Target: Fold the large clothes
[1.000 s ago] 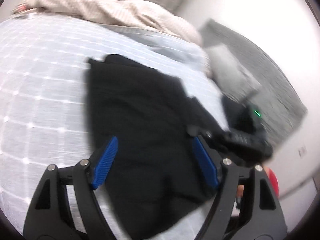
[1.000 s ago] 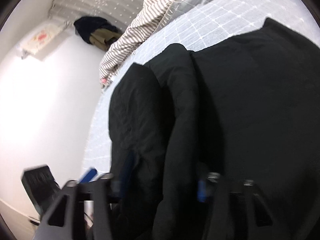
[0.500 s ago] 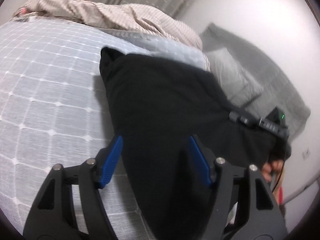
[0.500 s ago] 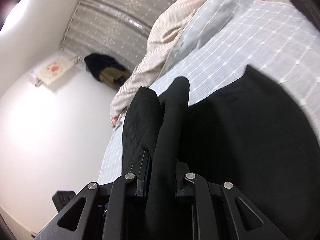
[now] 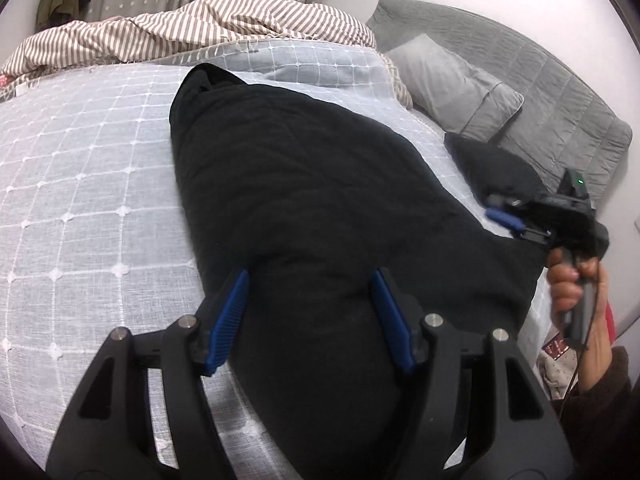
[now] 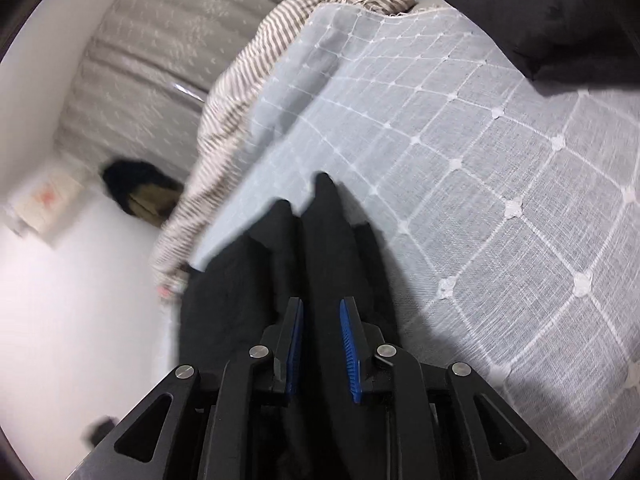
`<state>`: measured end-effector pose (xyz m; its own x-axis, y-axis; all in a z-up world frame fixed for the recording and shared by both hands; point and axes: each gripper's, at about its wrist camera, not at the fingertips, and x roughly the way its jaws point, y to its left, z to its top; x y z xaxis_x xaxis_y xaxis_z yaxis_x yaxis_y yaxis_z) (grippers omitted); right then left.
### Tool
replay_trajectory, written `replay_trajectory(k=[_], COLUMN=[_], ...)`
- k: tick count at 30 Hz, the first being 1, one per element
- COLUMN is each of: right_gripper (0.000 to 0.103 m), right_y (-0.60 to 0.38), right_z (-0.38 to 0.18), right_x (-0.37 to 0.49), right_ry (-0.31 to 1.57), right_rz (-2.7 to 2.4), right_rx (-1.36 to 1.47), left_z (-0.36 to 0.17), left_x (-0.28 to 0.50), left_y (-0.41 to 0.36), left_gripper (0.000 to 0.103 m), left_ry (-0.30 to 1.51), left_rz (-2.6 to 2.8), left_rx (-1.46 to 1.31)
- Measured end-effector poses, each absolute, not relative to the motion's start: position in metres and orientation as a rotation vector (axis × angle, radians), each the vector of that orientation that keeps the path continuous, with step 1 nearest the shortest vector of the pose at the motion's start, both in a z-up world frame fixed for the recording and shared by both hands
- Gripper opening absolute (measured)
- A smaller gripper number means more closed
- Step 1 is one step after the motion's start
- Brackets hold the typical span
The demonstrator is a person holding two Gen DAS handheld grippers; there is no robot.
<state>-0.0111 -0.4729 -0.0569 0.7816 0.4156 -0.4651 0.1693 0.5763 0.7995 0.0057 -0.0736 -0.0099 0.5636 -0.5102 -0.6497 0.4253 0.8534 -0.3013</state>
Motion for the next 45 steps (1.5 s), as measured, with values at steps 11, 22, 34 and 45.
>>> replay_trajectory(k=[11,22,34,45], right_gripper=[0.059,0.031,0.022,0.027], right_y=[-0.423,-0.402,-0.444,-0.438], right_z=[-0.056,-0.076,-0.031,-0.048], right_x=[0.02,0.019,-0.02,-0.029], right_ry=[0.892,1.068,0.783,0.908], right_rz=[0.471,0.479,0.152,0.09], right_rx=[0.908,0.807,0.631,0.575], left_z=[-0.008,-0.005,-0.005,-0.006], left_x=[0.002,0.004,0.002,0.004], left_y=[-0.068,-0.068,-0.088,-0.084], left_gripper=[0.066,0.068,0.068,0.081], left_ry=[0.802,0.804,0.785,0.82], left_rz=[-0.537,-0.516,-0.553,-0.518], left_rx=[-0.137,-0.15,-0.143,-0.15])
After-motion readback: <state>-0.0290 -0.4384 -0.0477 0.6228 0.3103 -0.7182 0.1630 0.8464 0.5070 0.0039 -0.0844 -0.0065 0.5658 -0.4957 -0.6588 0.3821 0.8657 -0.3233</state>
